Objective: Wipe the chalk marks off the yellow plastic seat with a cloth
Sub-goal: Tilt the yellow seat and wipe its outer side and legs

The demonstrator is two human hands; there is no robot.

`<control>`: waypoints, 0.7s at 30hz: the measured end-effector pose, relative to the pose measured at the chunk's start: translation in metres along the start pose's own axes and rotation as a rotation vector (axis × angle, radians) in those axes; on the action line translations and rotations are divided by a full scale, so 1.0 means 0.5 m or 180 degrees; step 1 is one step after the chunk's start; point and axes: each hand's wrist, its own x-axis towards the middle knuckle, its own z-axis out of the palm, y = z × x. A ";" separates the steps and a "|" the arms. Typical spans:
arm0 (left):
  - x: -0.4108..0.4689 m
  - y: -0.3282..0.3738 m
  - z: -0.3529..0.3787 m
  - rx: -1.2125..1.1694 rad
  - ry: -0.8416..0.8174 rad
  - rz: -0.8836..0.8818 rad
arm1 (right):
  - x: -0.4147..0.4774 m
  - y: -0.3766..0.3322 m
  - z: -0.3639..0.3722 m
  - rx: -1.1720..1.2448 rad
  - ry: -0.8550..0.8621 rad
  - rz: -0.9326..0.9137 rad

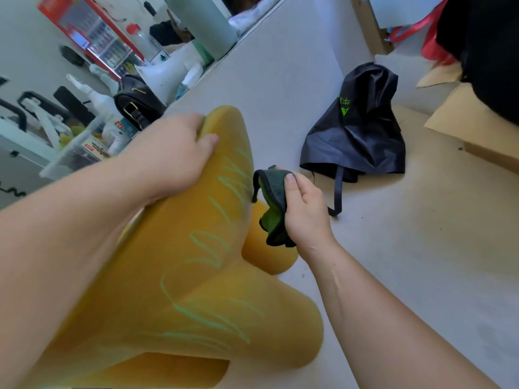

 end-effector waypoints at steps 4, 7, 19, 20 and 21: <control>-0.091 -0.002 -0.005 -0.0159 -0.0020 0.0247 | 0.006 -0.003 0.007 0.0559 0.0255 0.0111; -0.149 0.002 -0.013 -0.0396 -0.0018 0.0140 | 0.002 0.018 0.009 0.0903 0.0383 0.0296; -0.073 0.065 0.004 -0.1196 -0.0145 -0.0431 | -0.090 0.098 0.086 0.1452 -0.0631 0.1593; -0.077 0.070 0.002 -0.1215 -0.0125 -0.0457 | -0.085 0.095 0.086 0.1491 -0.0630 0.1689; -0.081 0.075 -0.002 -0.1204 -0.0164 -0.0468 | -0.079 0.090 0.088 0.1510 -0.0615 0.1722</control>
